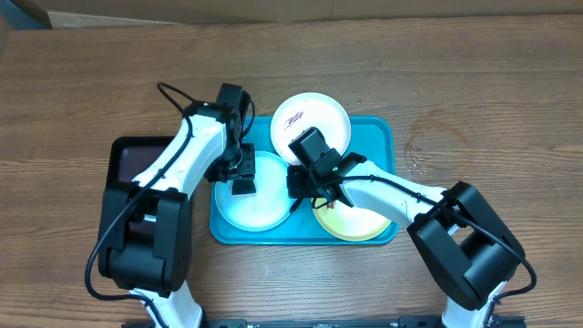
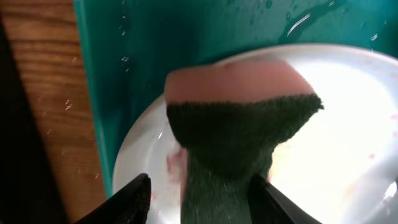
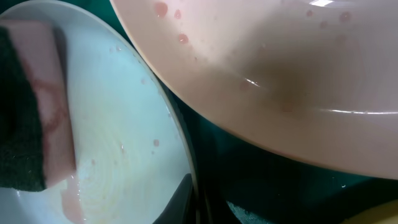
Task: Clean dirty plates on tray and stack at the side
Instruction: 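Hold the plate rim with the right gripper and scrub with the sponge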
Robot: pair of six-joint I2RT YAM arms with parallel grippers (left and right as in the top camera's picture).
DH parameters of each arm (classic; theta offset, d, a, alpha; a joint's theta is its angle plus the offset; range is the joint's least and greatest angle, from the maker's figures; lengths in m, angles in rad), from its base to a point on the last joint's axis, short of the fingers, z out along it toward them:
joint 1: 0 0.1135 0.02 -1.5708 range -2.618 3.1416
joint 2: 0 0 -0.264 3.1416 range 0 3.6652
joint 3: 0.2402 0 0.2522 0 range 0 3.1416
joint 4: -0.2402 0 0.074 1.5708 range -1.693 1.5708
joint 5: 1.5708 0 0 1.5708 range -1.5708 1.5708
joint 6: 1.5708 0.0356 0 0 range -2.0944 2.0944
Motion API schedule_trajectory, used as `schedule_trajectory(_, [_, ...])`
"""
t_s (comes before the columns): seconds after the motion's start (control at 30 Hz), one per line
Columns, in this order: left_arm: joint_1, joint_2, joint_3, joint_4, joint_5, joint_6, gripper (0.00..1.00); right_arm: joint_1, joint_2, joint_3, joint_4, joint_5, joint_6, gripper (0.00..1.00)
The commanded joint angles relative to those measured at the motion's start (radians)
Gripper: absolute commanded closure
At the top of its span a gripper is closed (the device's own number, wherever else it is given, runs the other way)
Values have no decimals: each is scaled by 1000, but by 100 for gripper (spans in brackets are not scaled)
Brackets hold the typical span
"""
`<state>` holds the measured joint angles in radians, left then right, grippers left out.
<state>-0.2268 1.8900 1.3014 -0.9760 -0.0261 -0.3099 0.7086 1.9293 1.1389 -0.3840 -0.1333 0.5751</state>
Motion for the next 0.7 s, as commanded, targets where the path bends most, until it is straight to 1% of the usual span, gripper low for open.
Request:
schedule_trajectory(0.0, [6, 6, -32, 41, 52, 18, 48, 4, 6, 24, 7, -2, -6, 96])
schedule_trajectory(0.07, [6, 6, -32, 57, 87, 18, 50, 4, 6, 24, 8, -2, -6, 96])
schedule_trajectory(0.1, [6, 6, -32, 66, 101, 18, 57, 4, 6, 24, 8, -2, -6, 96])
schedule_trajectory(0.17, [6, 6, -32, 71, 105, 18, 77, 4, 6, 24, 8, -2, -6, 96])
schedule_trajectory(0.2, [6, 6, -32, 72, 105, 18, 86, 4, 6, 24, 8, -2, -6, 96])
schedule_trajectory(0.23, [6, 6, -32, 71, 104, 18, 93, 4, 6, 24, 8, -2, -6, 96])
schedule_trajectory(0.27, [6, 6, -31, 67, 104, 18, 96, 4, 6, 24, 8, -2, -6, 96])
schedule_trajectory(0.5, [3, 6, 34, -54, 113, 18, 96, 4, 6, 24, 10, -2, -6, 95])
schedule_trajectory(0.57, [3, 6, 61, -82, 163, 21, 96, 4, 6, 24, 11, -2, -6, 95])
schedule_trajectory(0.67, [3, 6, 74, -71, 303, 66, 96, 4, 6, 24, 13, -2, -6, 95])
